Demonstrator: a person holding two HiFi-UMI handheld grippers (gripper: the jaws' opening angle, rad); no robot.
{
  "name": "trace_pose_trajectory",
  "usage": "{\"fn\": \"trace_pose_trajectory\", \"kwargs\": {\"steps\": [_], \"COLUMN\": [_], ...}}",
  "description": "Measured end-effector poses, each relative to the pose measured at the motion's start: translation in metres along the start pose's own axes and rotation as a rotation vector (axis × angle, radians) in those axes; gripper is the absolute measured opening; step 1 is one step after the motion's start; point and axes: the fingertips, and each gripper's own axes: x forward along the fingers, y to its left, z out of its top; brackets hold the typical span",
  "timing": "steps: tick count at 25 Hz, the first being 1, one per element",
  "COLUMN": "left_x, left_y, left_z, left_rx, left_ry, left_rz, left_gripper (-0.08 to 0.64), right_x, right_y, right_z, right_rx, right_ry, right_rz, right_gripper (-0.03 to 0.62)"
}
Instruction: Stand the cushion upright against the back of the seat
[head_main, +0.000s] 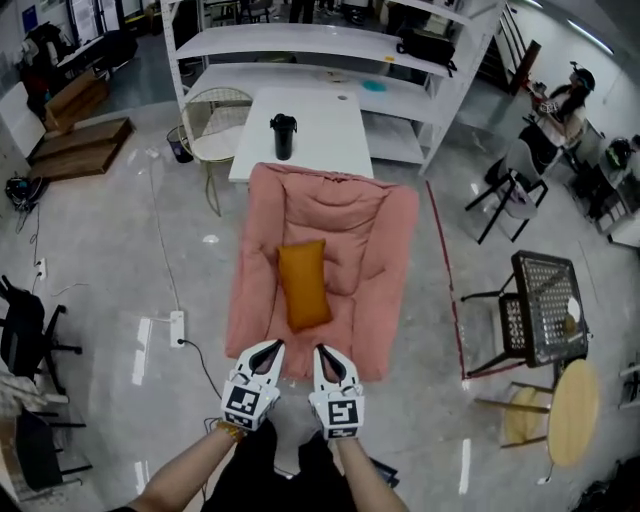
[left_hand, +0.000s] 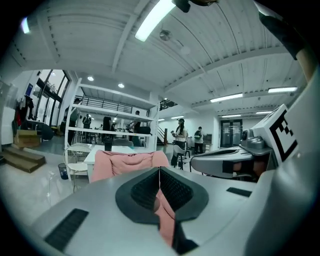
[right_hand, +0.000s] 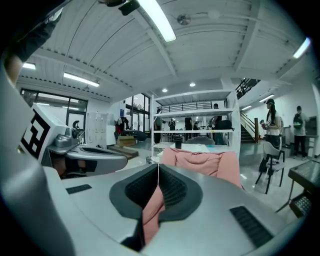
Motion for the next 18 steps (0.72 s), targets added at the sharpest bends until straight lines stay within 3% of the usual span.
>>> {"fn": "trace_pose_trajectory", "kwargs": {"steps": [3, 8, 18], "left_x": [0.011, 0.034, 0.091], "left_y": [0.018, 0.027, 0.058], "left_z": [0.001, -0.022, -0.106], "left_rx": [0.006, -0.001, -0.070], "left_ry": [-0.009, 0.046, 0.121], "left_rz": [-0.044, -0.067, 0.068], "left_gripper": [0.014, 0.014, 0.014], "right_x": [0.024, 0.049, 0.100], "right_y": [0.003, -0.004, -0.054], "right_z": [0.002, -0.007, -0.102], "right_rx": [-0.009, 0.021, 0.044], "right_ry": [0.011, 0.026, 0.131], "right_rz": [-0.028, -0.043, 0.007], "right_gripper": [0.017, 0.017, 0.017]}}
